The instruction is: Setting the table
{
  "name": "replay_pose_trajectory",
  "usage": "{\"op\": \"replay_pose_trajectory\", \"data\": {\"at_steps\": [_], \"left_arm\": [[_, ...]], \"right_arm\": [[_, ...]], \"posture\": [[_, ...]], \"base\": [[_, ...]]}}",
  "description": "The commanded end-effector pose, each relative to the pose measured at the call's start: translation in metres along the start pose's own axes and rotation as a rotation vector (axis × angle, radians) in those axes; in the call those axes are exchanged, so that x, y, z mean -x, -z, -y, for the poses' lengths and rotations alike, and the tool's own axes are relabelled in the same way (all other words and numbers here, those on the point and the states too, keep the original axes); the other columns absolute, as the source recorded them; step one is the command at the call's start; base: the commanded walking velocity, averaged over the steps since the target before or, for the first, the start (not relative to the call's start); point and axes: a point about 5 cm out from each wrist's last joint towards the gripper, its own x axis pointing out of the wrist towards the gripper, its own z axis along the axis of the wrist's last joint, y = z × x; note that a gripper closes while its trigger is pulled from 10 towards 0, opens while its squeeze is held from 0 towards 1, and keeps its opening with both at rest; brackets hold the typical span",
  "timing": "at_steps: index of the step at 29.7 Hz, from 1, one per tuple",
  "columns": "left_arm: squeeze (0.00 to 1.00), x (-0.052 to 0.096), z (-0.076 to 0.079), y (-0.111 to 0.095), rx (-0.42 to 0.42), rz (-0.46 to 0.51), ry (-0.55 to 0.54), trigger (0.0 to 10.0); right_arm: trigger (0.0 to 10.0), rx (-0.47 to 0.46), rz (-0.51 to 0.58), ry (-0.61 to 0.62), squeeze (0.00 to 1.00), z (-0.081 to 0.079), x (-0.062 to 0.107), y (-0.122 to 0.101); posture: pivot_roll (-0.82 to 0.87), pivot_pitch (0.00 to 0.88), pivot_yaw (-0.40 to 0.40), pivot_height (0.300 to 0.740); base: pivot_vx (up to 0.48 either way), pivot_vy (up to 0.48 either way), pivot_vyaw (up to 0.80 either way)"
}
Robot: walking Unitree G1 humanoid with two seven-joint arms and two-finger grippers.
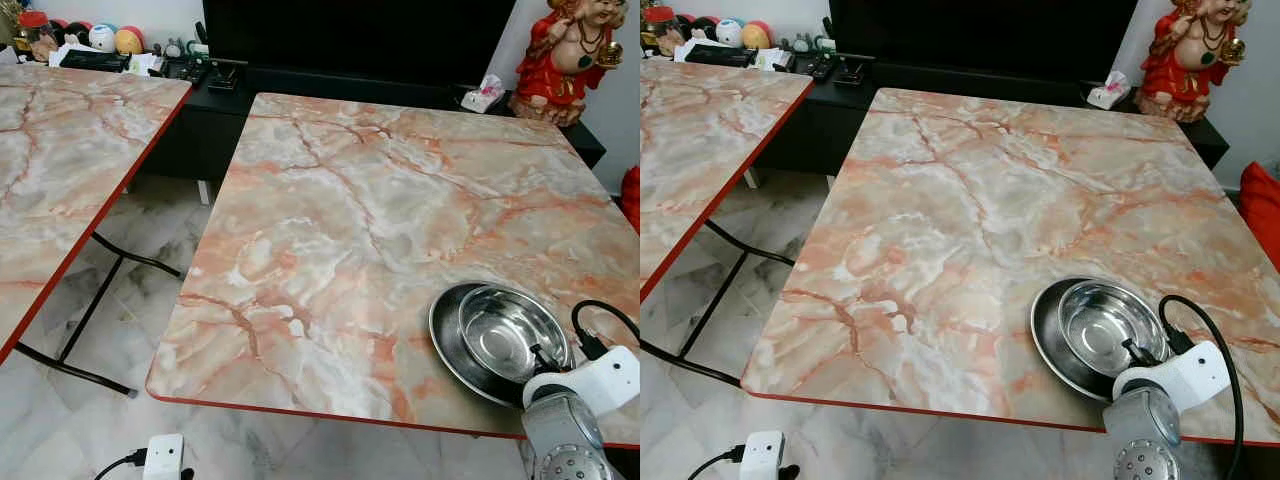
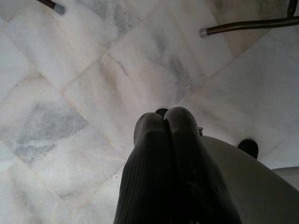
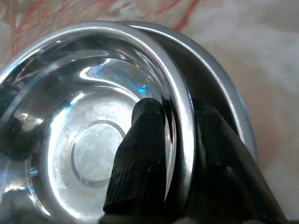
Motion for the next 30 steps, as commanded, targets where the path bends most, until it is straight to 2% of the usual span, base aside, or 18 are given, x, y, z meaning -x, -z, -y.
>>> {"op": "replay_pose_trajectory", "data": {"at_steps": [1,6,26,27,28,29,30], "left_arm": [[0.00,0.0013,0.0017,0.0076,-0.005,-0.036,0.003,10.0],[0.00,0.0017,0.0021,0.0088,-0.002,-0.037,0.003,10.0],[0.00,0.0011,0.0014,0.0064,0.001,-0.031,0.003,10.0],[0.00,0.0010,0.0016,0.0060,0.001,-0.030,0.003,10.0],[0.00,0.0009,0.0017,0.0059,0.001,-0.029,0.003,10.0],[0.00,0.0008,0.0017,0.0057,0.000,-0.029,0.003,10.0],[0.00,0.0008,0.0018,0.0055,-0.001,-0.028,0.003,10.0]], "right_arm": [[10.0,-0.007,-0.042,-0.033,0.00,-0.0062,0.0001,0.0096],[10.0,0.003,-0.048,-0.062,0.00,-0.0106,0.0008,0.0098],[10.0,0.011,-0.023,-0.039,0.00,-0.0057,-0.0008,0.0067],[10.0,0.009,-0.020,-0.038,0.65,-0.0057,-0.0008,0.0065],[10.0,0.008,-0.018,-0.037,0.65,-0.0057,-0.0008,0.0062],[10.0,0.006,-0.015,-0.040,1.00,-0.0060,-0.0009,0.0058],[10.0,0.005,-0.014,-0.042,1.00,-0.0063,-0.0010,0.0055]], "posture": [[0.05,0.097,-0.095,0.740],[0.05,0.098,-0.096,0.740],[0.05,0.099,-0.093,0.740],[0.06,0.098,-0.092,0.740],[0.06,0.098,-0.092,0.740],[0.06,0.099,-0.091,0.740],[0.06,0.099,-0.091,0.740]], "base": [[0.000,0.000,0.00],[0.000,0.000,0.00],[0.000,0.000,0.00],[0.000,0.000,0.00],[0.000,0.000,0.00],[0.000,0.000,0.00],[0.000,0.000,0.00]]}}
